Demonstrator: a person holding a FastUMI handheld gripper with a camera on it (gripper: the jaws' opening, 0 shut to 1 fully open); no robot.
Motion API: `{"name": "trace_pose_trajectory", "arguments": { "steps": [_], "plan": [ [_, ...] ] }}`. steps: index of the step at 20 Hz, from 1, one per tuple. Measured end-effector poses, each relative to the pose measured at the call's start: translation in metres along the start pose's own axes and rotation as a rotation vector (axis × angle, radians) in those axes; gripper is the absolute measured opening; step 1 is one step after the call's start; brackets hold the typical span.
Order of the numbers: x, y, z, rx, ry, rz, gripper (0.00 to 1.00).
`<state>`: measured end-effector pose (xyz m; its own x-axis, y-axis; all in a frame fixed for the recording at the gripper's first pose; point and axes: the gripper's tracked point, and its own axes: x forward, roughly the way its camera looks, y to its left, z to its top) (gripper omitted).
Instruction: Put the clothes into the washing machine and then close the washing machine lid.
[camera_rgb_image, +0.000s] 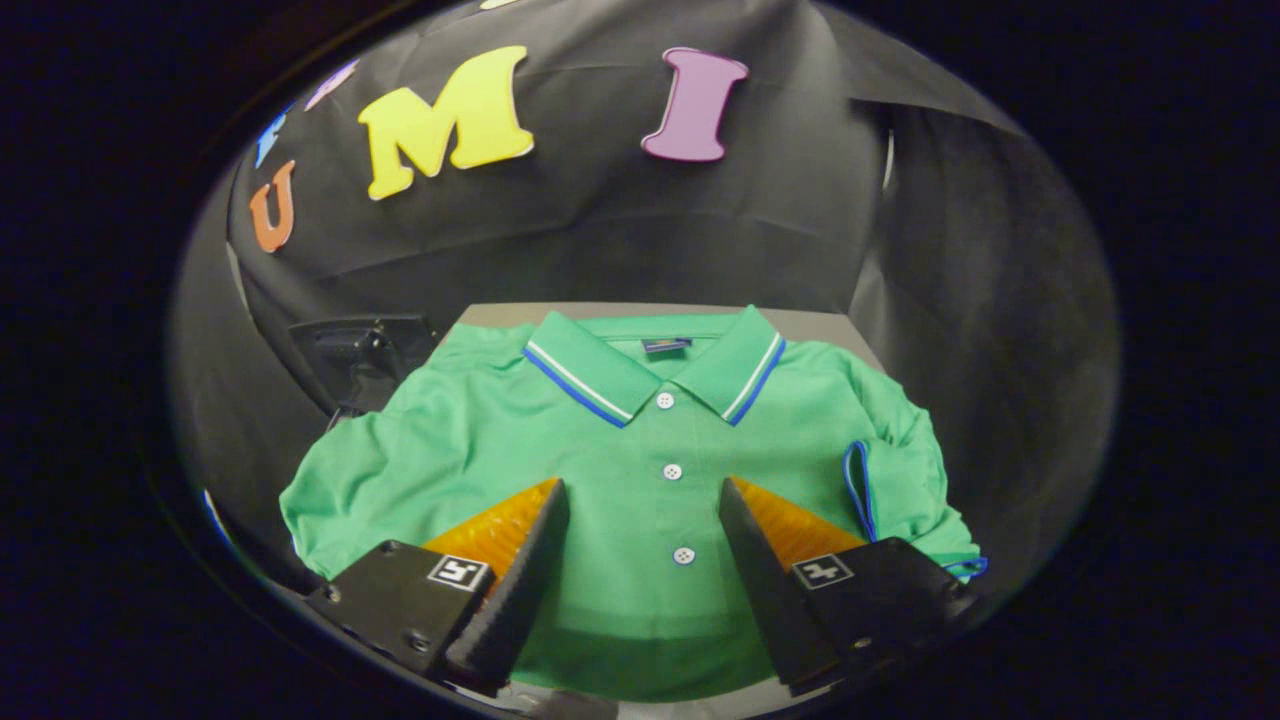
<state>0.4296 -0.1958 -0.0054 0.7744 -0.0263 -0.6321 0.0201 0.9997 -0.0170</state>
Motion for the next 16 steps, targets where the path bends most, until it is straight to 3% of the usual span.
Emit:
{"name": "trace_pose_trajectory", "arguments": {
  "steps": [5,8,16],
  "plan": [
    [-0.001,0.009,0.006,0.069,-0.022,0.013,0.08],
    [-0.005,0.01,0.007,0.105,-0.008,0.013,0.06],
    [-0.07,0.029,0.071,0.089,-0.17,0.032,0.05]
  ]
}}
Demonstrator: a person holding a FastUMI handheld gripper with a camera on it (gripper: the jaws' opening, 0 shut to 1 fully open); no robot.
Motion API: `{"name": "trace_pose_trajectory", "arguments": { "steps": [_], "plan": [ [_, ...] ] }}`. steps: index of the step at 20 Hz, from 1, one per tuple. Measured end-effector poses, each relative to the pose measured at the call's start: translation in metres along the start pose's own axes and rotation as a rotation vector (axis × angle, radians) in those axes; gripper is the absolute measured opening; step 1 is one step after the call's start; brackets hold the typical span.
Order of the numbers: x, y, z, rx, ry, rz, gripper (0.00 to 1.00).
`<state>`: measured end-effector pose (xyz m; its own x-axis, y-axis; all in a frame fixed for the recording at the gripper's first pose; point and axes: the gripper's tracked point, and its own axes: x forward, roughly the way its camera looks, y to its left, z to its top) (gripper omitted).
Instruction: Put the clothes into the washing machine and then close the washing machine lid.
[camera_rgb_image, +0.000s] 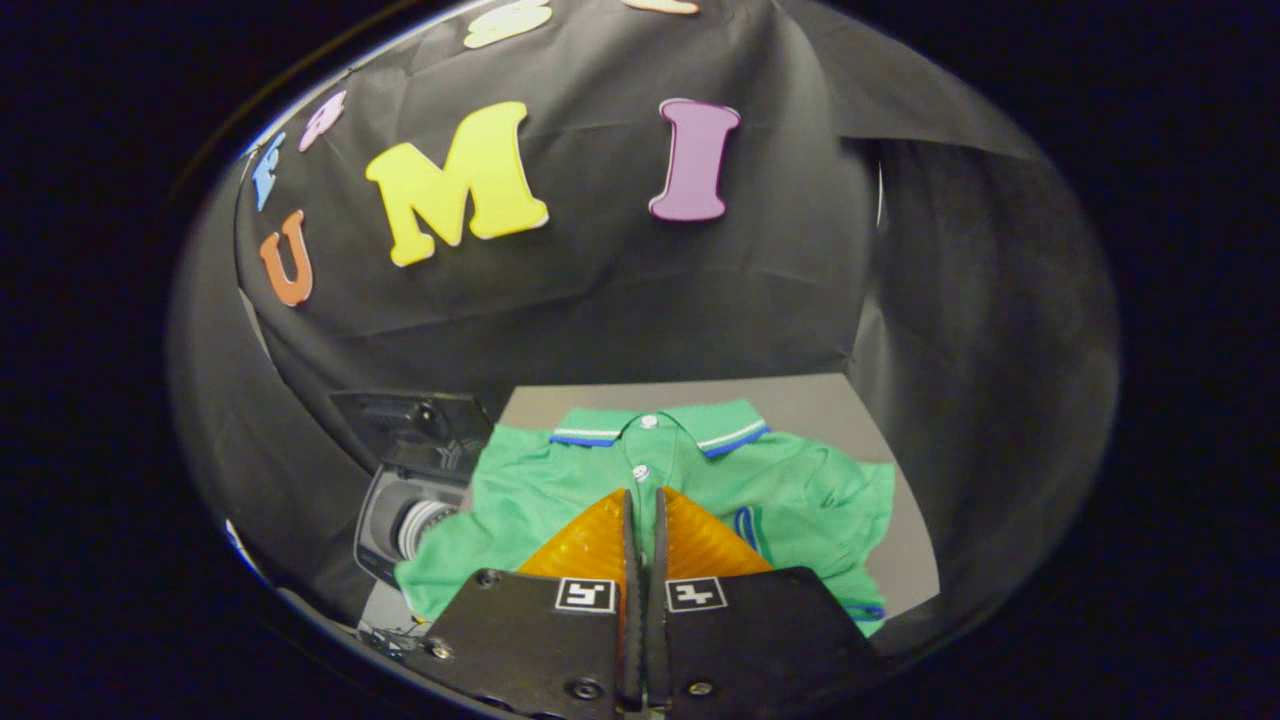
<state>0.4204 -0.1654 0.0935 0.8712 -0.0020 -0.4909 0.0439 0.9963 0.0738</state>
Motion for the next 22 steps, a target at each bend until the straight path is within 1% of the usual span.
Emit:
{"name": "trace_pose_trajectory", "arguments": {
  "steps": [3,9,17,22],
  "plan": [
    [-0.023,0.02,0.028,-0.01,-0.048,0.037,0.05],
    [-0.037,0.067,0.04,-0.073,-0.064,0.103,0.05],
    [-0.038,0.177,0.04,-0.166,-0.057,0.263,0.05],
    [-0.029,0.251,0.029,-0.227,-0.038,0.357,0.05]
  ]
}}
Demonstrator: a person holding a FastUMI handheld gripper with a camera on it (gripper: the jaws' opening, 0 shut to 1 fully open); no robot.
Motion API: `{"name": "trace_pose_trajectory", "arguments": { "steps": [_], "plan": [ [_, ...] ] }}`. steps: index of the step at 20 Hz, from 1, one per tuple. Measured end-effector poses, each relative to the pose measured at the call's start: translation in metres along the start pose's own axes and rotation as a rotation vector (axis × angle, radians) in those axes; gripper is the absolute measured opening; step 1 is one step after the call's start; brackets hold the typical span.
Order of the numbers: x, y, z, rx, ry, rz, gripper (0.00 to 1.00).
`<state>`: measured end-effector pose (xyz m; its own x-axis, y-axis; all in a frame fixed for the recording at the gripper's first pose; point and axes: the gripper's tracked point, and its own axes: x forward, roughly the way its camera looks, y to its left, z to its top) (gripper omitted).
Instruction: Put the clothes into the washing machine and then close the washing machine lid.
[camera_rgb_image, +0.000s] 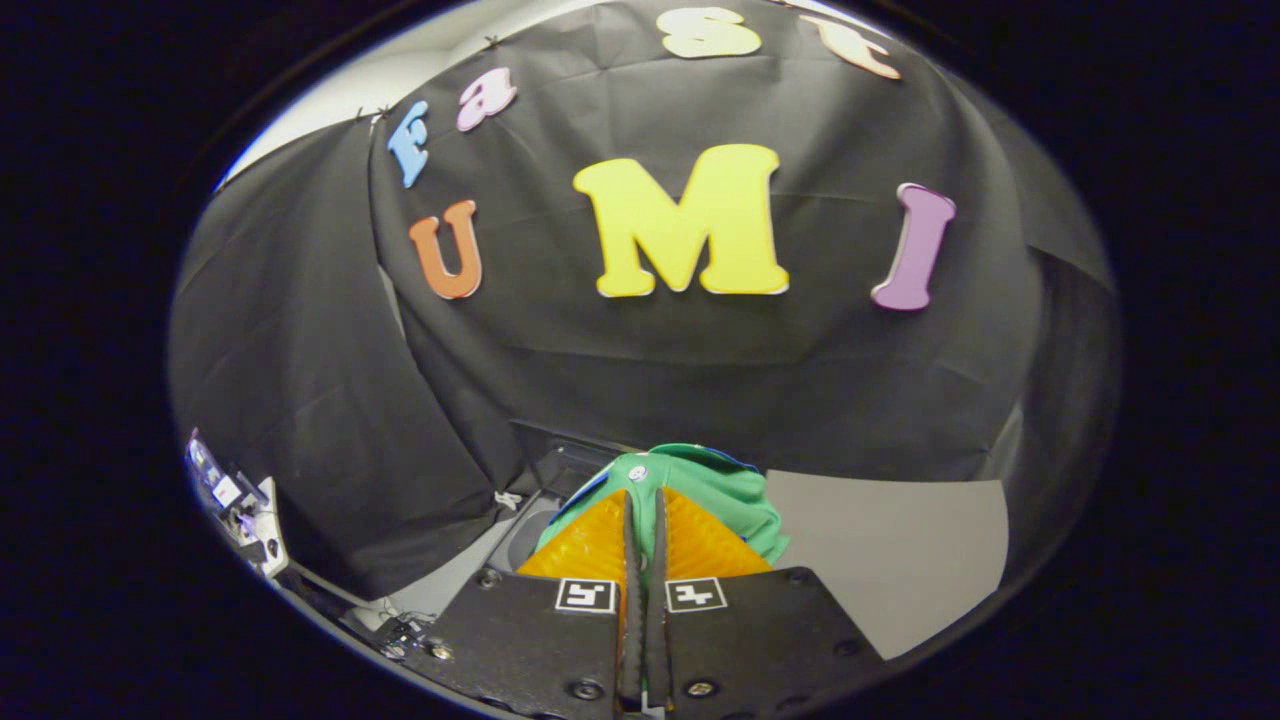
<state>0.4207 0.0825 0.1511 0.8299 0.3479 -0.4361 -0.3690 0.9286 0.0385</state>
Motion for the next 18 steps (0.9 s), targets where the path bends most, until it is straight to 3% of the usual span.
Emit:
{"name": "trace_pose_trajectory", "arguments": {
  "steps": [8,18],
  "plan": [
    [0.065,0.088,-0.015,-0.059,0.061,0.109,0.05],
    [0.146,0.112,-0.087,0.006,0.2,0.109,0.05]
  ]
}}
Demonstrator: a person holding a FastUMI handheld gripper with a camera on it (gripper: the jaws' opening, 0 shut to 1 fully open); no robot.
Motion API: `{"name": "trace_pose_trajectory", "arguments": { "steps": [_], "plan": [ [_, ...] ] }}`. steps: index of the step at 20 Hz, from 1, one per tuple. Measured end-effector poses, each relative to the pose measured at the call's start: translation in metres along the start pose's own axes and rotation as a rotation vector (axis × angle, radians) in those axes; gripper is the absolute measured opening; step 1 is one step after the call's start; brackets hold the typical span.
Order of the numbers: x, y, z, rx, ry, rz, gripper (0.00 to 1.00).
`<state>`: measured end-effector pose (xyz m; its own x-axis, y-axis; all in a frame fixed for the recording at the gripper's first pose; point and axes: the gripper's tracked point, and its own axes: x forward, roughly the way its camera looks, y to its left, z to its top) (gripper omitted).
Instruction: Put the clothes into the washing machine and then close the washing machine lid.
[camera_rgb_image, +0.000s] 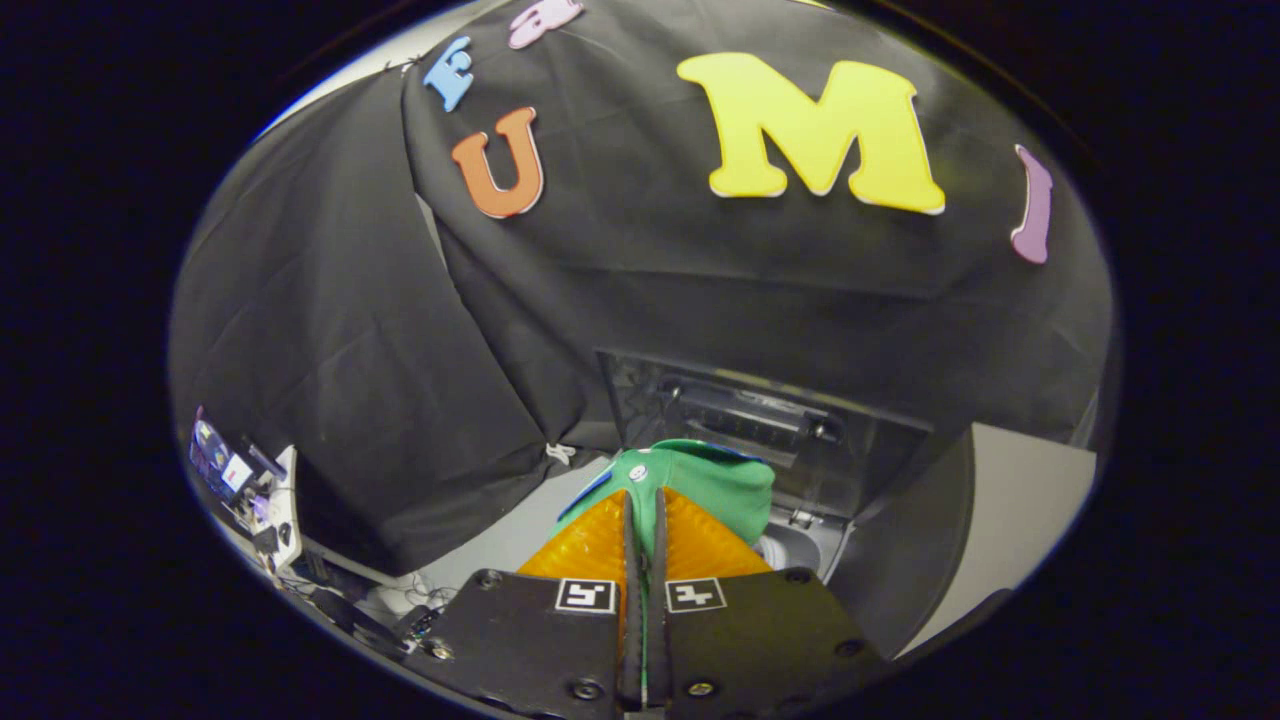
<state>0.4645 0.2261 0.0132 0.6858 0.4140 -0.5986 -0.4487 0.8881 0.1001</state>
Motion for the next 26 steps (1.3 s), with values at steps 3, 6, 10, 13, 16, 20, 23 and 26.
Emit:
{"name": "trace_pose_trajectory", "arguments": {
  "steps": [3,6,10,13,16,20,23,26],
  "plan": [
    [0.023,-0.01,-0.018,0.011,0.025,-0.024,0.05],
    [0.047,-0.018,-0.037,0.023,0.046,-0.041,0.05],
    [0.085,-0.03,-0.064,0.04,0.051,-0.074,0.05],
    [0.112,-0.042,-0.082,0.019,0.046,-0.098,0.05],
    [0.131,-0.049,-0.105,0.019,0.078,-0.137,0.05],
    [0.152,-0.06,-0.129,0.018,0.117,-0.167,0.05],
    [0.157,-0.064,-0.138,0.021,0.143,-0.179,0.05],
    [0.157,-0.065,-0.141,0.022,0.151,-0.179,0.05]
  ]
}}
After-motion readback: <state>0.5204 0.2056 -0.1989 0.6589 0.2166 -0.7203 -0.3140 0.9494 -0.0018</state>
